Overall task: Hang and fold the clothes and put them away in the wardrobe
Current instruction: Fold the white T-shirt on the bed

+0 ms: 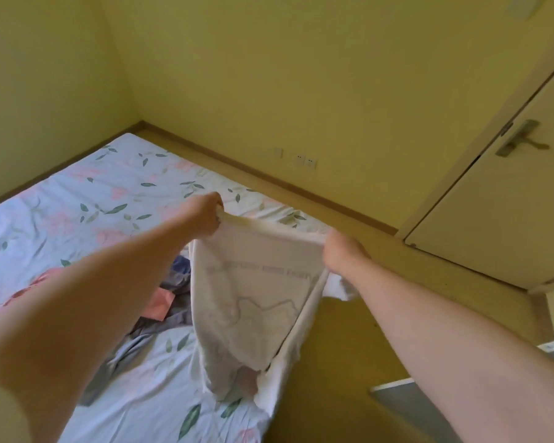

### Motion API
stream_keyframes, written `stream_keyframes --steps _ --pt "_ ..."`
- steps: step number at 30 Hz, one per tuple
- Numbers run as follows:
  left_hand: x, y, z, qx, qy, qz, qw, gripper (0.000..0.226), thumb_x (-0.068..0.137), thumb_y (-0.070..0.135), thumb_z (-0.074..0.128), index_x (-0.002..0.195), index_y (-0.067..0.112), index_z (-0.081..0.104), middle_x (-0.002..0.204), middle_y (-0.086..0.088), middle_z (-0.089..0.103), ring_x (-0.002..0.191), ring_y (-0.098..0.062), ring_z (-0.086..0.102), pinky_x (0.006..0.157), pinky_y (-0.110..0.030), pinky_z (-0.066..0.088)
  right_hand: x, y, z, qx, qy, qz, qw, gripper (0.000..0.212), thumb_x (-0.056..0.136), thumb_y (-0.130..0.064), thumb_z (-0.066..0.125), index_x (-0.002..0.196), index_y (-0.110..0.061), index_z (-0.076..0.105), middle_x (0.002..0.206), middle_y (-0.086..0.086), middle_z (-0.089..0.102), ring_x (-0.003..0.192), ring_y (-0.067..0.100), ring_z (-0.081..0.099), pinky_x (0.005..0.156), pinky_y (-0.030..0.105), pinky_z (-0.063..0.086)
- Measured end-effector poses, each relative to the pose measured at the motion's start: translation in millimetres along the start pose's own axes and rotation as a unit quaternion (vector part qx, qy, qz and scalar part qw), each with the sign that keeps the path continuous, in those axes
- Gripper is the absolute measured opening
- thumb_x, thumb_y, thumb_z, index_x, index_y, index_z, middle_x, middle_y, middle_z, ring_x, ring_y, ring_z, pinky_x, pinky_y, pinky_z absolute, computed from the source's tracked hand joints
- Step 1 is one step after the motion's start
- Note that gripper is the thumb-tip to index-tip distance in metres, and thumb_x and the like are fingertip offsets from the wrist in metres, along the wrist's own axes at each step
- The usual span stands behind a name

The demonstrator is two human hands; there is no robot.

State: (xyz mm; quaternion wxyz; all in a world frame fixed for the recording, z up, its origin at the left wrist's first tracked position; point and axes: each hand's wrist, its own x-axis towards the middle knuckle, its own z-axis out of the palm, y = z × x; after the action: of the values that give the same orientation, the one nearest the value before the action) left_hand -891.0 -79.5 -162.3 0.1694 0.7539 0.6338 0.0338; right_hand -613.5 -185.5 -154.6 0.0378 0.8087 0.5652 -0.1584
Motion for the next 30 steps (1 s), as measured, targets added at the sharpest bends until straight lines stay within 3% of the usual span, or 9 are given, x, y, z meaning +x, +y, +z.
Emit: stream_keyframes --steps 3,6,10,14,17,21,23,25,30 --pt "31 19 -50 -0.048 0.137 0.008 0.989 0.031 0.087 0.01 0.057 0.116 0.022 0.065 0.104 -0.013 0.064 0.087 -0.036 0.058 0.068 -0.036 0.047 21 -3 -58 0.032 0.155 0.032 0.987 0.037 0.098 -0.002 0.034 0.13 -0.008 0.05 0.132 0.019 0.053 0.119 0.04 0.054 0.087 0.046 0.045" --pt "47 31 -99 -0.029 0.237 0.029 0.971 0.036 0.083 0.007 0.054 0.113 0.024 0.064 0.097 -0.014 0.066 0.078 -0.033 0.053 0.062 -0.037 0.044 30 0 -105 0.019 0.29 0.03 0.956 0.038 0.095 0.002 0.035 0.129 -0.006 0.049 0.131 0.022 0.051 0.118 0.041 0.05 0.092 0.048 0.042" --pt "55 23 -139 -0.017 0.285 0.059 0.956 0.044 0.081 0.001 0.047 0.116 0.024 0.062 0.1 -0.019 0.067 0.075 -0.033 0.052 0.062 -0.04 0.047 32 12 -135 -0.041 0.407 0.018 0.912 0.029 0.096 -0.001 0.04 0.121 -0.009 0.052 0.124 0.02 0.056 0.116 0.04 0.048 0.091 0.048 0.037" --pt "50 -9 -131 0.028 0.321 0.079 0.943 0.032 0.09 0.007 0.047 0.116 0.018 0.061 0.1 -0.022 0.067 0.077 -0.041 0.058 0.06 -0.041 0.042 30 20 -117 -0.06 0.462 -0.017 0.884 0.019 0.095 -0.003 0.046 0.111 -0.01 0.053 0.112 0.018 0.059 0.107 0.036 0.05 0.084 0.044 0.033" --pt "40 -38 -94 0.066 0.318 0.113 0.939 0.025 0.086 0.004 0.057 0.105 0.015 0.069 0.094 -0.02 0.07 0.081 -0.044 0.063 0.064 -0.041 0.043 26 23 -72 -0.084 0.421 -0.057 0.901 0.017 0.093 -0.001 0.048 0.107 -0.009 0.052 0.103 0.017 0.062 0.1 0.035 0.053 0.077 0.041 0.029" --pt "27 -83 -14 0.126 0.251 0.125 0.951 0.032 0.081 -0.007 0.063 0.097 0.017 0.077 0.1 -0.011 0.076 0.096 -0.037 0.064 0.072 -0.043 0.048 24 24 9 -0.137 0.241 -0.098 0.956 0.02 0.094 -0.006 0.051 0.111 -0.015 0.052 0.098 0.01 0.069 0.095 0.031 0.061 0.078 0.041 0.034" --pt "23 -103 33 0.13 0.181 0.118 0.968 0.034 0.077 -0.013 0.062 0.096 0.012 0.077 0.101 -0.01 0.076 0.1 -0.036 0.064 0.066 -0.042 0.051 23 23 56 -0.154 0.136 -0.129 0.97 0.019 0.095 -0.007 0.048 0.11 -0.018 0.052 0.099 0.01 0.07 0.092 0.032 0.064 0.076 0.039 0.034" --pt "16 -121 81 0.144 0.074 0.113 0.98 0.026 0.078 -0.01 0.064 0.097 0.005 0.074 0.104 -0.014 0.072 0.1 -0.037 0.063 0.075 -0.048 0.054 18 23 107 -0.163 0.038 -0.152 0.974 0.02 0.096 -0.007 0.045 0.112 -0.016 0.052 0.104 0.012 0.068 0.094 0.033 0.064 0.074 0.036 0.036" --pt "-12 -165 204 0.199 -0.08 0.091 0.972 0.017 0.09 0.007 0.062 0.105 0.011 0.069 0.109 -0.009 0.067 0.101 -0.034 0.066 0.081 -0.045 0.056 11 19 227 -0.14 -0.139 -0.182 0.963 0.014 0.094 -0.003 0.038 0.101 -0.016 0.039 0.105 0.013 0.059 0.084 0.03 0.054 0.063 0.036 0.037"
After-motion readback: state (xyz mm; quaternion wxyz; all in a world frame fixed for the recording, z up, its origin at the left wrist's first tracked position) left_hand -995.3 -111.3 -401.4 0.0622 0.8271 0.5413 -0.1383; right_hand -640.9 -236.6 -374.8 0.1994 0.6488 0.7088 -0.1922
